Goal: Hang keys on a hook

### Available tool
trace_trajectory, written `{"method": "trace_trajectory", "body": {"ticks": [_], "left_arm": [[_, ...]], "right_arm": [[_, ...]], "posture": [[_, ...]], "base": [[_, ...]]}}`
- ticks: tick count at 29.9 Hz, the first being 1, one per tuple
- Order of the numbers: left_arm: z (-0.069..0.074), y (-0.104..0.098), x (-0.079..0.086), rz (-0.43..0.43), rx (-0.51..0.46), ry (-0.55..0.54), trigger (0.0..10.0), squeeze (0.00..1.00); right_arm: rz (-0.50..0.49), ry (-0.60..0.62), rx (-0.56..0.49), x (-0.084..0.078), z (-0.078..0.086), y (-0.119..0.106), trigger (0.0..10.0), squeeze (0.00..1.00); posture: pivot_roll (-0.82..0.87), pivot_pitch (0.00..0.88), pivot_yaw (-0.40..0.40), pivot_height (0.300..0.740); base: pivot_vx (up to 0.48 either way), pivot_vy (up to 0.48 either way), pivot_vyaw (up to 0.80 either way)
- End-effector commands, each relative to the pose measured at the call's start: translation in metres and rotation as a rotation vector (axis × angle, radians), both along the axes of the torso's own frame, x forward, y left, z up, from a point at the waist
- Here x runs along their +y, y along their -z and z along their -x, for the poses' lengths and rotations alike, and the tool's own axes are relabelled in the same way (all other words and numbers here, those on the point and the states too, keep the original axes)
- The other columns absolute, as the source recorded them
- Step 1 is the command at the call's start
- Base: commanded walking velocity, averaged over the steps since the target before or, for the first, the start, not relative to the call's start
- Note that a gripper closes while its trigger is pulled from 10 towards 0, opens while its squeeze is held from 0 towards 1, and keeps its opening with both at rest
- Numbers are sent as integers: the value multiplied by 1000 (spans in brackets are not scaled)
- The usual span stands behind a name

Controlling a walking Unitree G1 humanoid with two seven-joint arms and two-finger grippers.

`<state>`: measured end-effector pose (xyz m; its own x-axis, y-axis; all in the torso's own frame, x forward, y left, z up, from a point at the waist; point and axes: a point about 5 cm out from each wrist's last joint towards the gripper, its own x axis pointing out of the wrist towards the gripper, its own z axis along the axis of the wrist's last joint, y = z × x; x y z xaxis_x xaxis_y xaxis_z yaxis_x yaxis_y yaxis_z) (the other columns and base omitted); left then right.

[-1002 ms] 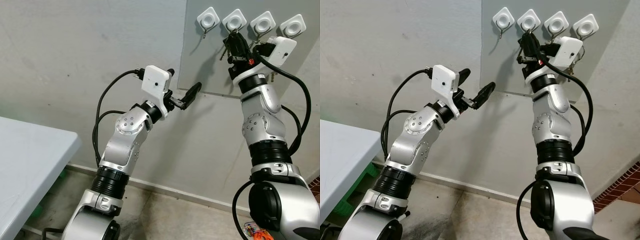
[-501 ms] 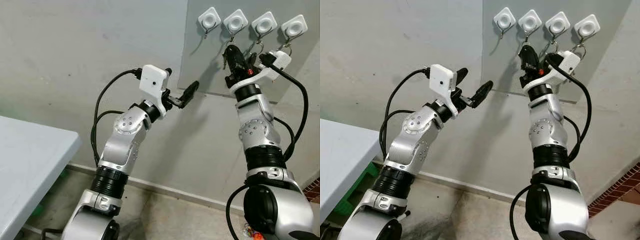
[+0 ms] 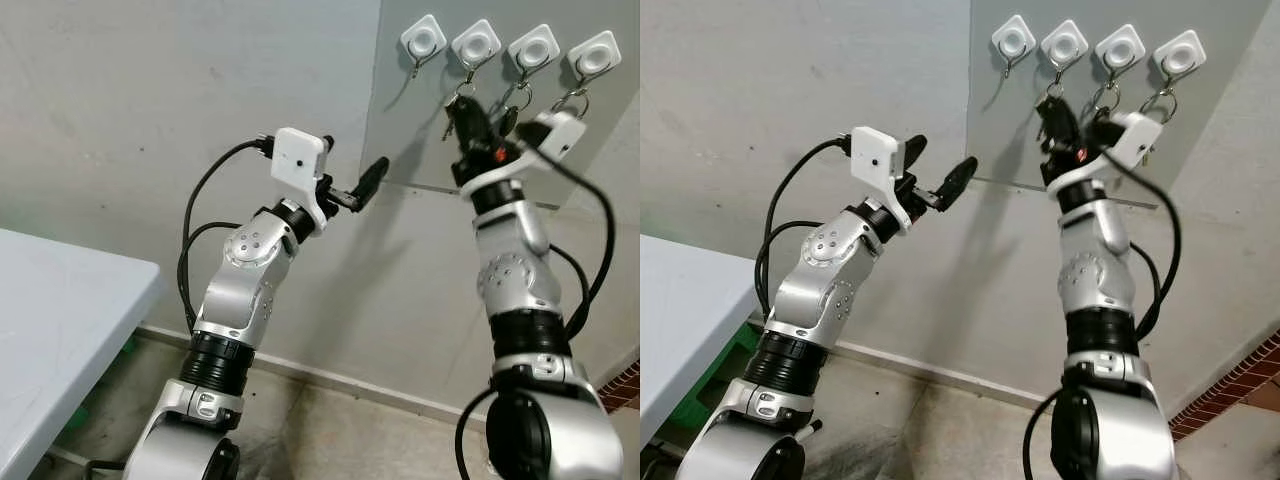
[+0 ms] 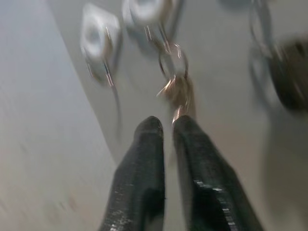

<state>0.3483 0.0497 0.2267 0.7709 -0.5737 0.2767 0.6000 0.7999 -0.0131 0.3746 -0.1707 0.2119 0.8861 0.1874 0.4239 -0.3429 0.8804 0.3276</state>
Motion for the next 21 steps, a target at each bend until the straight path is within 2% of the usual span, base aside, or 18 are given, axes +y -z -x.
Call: {"method": "trace_trajectory", "body": {"ticks": [1, 7, 9, 13, 17, 21], "left_arm": [[0, -2, 3, 27, 4, -21, 10000, 0], [-1, 5, 11, 71, 45, -84, 10000, 0], [0, 14, 19, 72, 60, -142, 10000, 0], [1, 24, 25, 75, 79, -170, 10000, 0], [3, 58, 43, 58, 173, -261, 10000, 0], [8, 80, 56, 70, 254, -318, 10000, 0]], "right_arm": [[71, 23, -30, 4, 0, -5, 10000, 1000], [98, 41, -15, 5, 7, 8, 10000, 1000], [122, 54, 3, 6, 12, 18, 10000, 1000], [123, 63, 24, 6, 16, 27, 10000, 1000], [156, 102, 121, 4, 32, 59, 10000, 1000], [169, 122, 199, 4, 47, 84, 10000, 1000]], "posture": [[44, 0, 23, 740], [48, 0, 21, 740], [48, 0, 22, 740], [50, 0, 22, 740], [48, 0, 24, 740], [47, 0, 25, 740]], "base": [[0, 0, 0], [0, 0, 0], [0, 0, 0], [0, 0, 0], [0, 0, 0], [0, 0, 0]]}}
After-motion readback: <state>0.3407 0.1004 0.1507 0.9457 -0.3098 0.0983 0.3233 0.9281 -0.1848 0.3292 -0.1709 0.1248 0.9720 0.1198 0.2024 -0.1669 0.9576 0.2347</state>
